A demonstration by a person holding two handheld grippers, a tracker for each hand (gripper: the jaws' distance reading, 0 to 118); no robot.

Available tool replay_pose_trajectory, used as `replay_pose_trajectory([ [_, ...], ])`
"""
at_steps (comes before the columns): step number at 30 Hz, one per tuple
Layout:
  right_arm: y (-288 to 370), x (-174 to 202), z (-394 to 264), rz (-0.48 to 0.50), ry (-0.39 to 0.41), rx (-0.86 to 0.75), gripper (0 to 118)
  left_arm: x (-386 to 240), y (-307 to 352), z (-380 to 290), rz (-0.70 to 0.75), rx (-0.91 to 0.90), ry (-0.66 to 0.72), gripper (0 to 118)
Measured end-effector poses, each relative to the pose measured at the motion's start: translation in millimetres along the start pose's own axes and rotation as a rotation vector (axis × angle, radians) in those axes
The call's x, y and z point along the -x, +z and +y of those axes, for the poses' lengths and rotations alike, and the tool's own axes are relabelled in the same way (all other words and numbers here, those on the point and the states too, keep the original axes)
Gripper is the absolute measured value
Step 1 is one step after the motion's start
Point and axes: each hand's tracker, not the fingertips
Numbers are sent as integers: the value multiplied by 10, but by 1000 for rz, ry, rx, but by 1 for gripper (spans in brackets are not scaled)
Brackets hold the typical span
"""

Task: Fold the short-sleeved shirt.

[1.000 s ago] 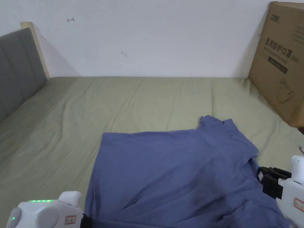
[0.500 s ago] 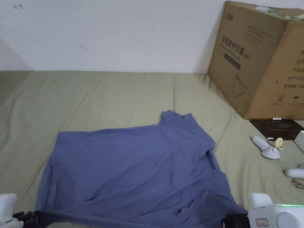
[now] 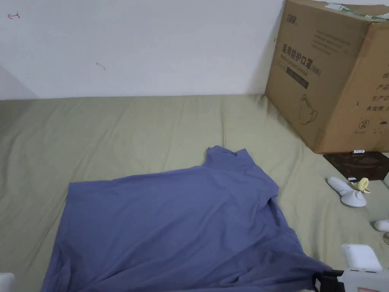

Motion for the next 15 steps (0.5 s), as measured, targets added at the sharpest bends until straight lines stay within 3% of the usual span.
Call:
replay_pose_trajectory([
  [6,-248,157,927,-11,20,-84,3,70,-390,821,5,-32,-16,5],
  [10,-957,136,1588,20,12,-49,3,120,-1051,1319,13,30,-37,5],
  [15,-1756,190,1960,-32,4,-3,3,276,-1778,1511,13,134,28,5],
])
